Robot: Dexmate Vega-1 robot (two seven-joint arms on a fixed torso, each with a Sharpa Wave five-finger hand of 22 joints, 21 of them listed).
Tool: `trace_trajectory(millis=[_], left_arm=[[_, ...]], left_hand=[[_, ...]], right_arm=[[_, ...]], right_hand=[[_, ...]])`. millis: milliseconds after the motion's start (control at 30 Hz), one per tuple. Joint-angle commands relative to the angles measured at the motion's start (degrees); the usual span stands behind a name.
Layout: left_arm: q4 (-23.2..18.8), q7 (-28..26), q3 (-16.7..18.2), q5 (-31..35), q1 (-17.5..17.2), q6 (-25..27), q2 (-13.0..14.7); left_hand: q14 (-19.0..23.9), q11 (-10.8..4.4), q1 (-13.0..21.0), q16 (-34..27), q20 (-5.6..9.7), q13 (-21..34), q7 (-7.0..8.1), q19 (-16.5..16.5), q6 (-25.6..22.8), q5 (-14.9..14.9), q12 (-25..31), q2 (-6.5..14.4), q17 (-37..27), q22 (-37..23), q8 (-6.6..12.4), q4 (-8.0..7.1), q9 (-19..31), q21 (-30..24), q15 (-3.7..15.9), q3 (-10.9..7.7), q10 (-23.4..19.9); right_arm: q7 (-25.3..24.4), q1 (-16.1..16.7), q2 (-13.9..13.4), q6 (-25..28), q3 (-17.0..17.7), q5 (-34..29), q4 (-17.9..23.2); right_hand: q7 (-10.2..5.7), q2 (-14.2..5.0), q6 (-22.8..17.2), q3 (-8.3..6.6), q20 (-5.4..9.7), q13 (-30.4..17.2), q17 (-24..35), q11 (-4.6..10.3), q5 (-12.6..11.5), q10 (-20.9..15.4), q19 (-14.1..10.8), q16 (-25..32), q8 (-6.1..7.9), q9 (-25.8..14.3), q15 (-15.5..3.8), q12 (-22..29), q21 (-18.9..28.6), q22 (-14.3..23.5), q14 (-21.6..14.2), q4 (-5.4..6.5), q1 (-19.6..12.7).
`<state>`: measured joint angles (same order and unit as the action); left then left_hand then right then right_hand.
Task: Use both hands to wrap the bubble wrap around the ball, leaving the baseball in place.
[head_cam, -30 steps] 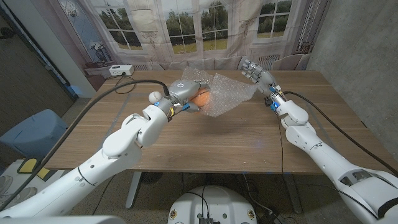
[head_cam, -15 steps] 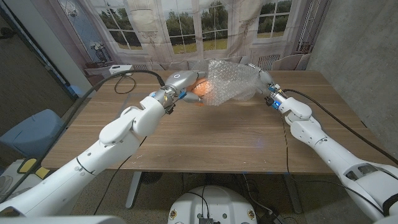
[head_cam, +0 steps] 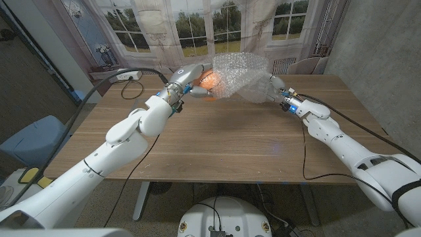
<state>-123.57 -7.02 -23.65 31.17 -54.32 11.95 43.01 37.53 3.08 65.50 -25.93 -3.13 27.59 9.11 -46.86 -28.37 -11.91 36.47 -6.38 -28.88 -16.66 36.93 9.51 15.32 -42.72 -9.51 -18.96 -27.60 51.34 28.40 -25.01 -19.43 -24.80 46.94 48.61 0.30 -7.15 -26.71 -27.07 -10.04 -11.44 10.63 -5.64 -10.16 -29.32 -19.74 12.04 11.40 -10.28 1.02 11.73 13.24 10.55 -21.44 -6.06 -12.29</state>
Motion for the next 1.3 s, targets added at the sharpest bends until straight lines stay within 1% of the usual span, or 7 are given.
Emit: trace_trajectory(millis=[33,267,500,667,900,1033,1300], left_arm=[[5.33,-3.69,-1.15,-8.66,3.18,1.34,-4.12],[7.13,-4.72,-3.5,-10.41,5.82,3.95,-5.44],[9.65,-5.43,-5.78,-12.83,8.25,4.09,-6.9],[11.72,-6.44,-6.56,-15.67,9.3,2.72,-8.3],[14.41,-10.65,-6.59,-19.91,9.21,1.02,-11.85],[16.17,-14.68,-6.69,-21.79,8.64,0.45,-14.76],[16.41,-21.04,-12.15,-12.6,10.18,6.74,-15.23]], left_hand=[[29.6,-8.24,13.41,0.14,11.45,6.57,-9.4,-4.56,-19.05,-0.34,0.44,14.42,-0.42,-0.01,0.51,-0.45,0.25,-0.73,22.72,-0.64,-19.25],[29.7,-8.21,13.3,0.41,11.33,6.89,-9.61,-4.48,-18.84,-0.56,0.44,14.37,-0.63,0.13,0.56,-0.44,0.39,-1.34,22.66,-0.78,-19.26],[29.75,-8.26,13.13,0.7,11.23,7.07,-9.77,-4.24,-18.74,-0.79,0.4,14.32,-0.81,0.3,0.58,-0.45,0.42,-1.84,22.63,-0.91,-19.31],[29.82,-8.11,13.05,0.89,11.2,7.08,-9.85,-4.17,-18.56,-0.95,0.32,14.3,-0.94,0.43,0.58,-0.44,0.5,-2.23,22.66,-1.02,-19.38],[30.18,-8.29,12.91,1.07,11.29,7.16,-10.01,-4.17,-18.35,-1.18,0.26,14.22,-1.15,0.65,0.57,-0.41,0.6,-2.83,22.67,-1.17,-19.52],[30.24,-8.26,12.83,1.22,11.33,7.18,-10.13,-4.36,-18.38,-1.32,0.23,14.13,-1.23,0.78,0.6,-0.38,0.61,-3.19,22.65,-1.24,-19.61],[30.07,-8.37,12.57,1.77,11.42,7.14,-10.24,-4.36,-18.55,-1.61,0.11,13.96,-1.23,1.11,0.62,-0.39,0.55,-3.73,22.58,-1.41,-19.72]], right_arm=[[20.65,-6.03,10.42,-3.94,5.26,6.89,-17.89],[17.98,-0.79,10.14,-4.25,6.43,6.77,-9.83],[17.93,3.13,10.05,-1.44,6.56,8.38,-4.67],[18.89,4.94,10.59,0.28,6.37,9.45,-3.44],[15.45,9.55,8.43,2.66,5.74,9.55,3.99],[14.33,10.99,7.18,4.19,4.94,9.48,7.14],[13.13,12.71,4.81,8.11,4.2,10.84,12.59]], right_hand=[[-3.21,-2.57,-3.09,-2.48,0.53,-0.02,0.2,1.41,-0.65,2.96,2.12,-1.15,0.4,-0.04,-0.84,-0.74,-1.0,0.17,3.73,-1.46,-3.66],[-3.06,-2.55,-3.45,-3.05,0.33,-0.02,0.54,2.39,-0.59,2.43,2.68,-0.22,-0.23,0.0,0.51,-0.31,-1.11,0.18,3.09,-1.64,-4.88],[-2.77,-3.72,-2.14,-3.64,2.0,-0.01,1.21,3.02,-0.68,0.74,-1.49,2.27,-0.81,-0.05,-1.91,0.24,0.5,0.24,-2.29,-0.68,-5.64],[-2.12,-3.75,-1.52,-4.06,3.3,-0.01,1.61,2.53,-0.76,-0.05,-5.19,3.81,-0.89,-0.1,-1.22,0.34,1.85,0.28,-5.79,0.5,-5.79],[-1.29,-1.31,1.27,-3.19,2.83,0.0,1.08,1.34,-0.46,0.33,-10.16,3.79,-1.37,-0.1,1.0,-0.07,3.61,0.3,-7.8,0.65,-4.78],[-0.94,-0.63,3.85,-2.53,2.64,0.01,0.96,0.63,-0.26,1.92,-11.09,3.5,-1.74,-0.1,1.69,-0.71,3.85,0.3,-8.06,1.07,-3.71],[-0.9,-0.16,8.31,-1.59,1.28,0.02,0.92,-0.04,0.0,5.41,-13.07,2.19,-1.82,-0.1,3.48,-1.44,4.33,0.25,-6.48,2.02,-1.76]])
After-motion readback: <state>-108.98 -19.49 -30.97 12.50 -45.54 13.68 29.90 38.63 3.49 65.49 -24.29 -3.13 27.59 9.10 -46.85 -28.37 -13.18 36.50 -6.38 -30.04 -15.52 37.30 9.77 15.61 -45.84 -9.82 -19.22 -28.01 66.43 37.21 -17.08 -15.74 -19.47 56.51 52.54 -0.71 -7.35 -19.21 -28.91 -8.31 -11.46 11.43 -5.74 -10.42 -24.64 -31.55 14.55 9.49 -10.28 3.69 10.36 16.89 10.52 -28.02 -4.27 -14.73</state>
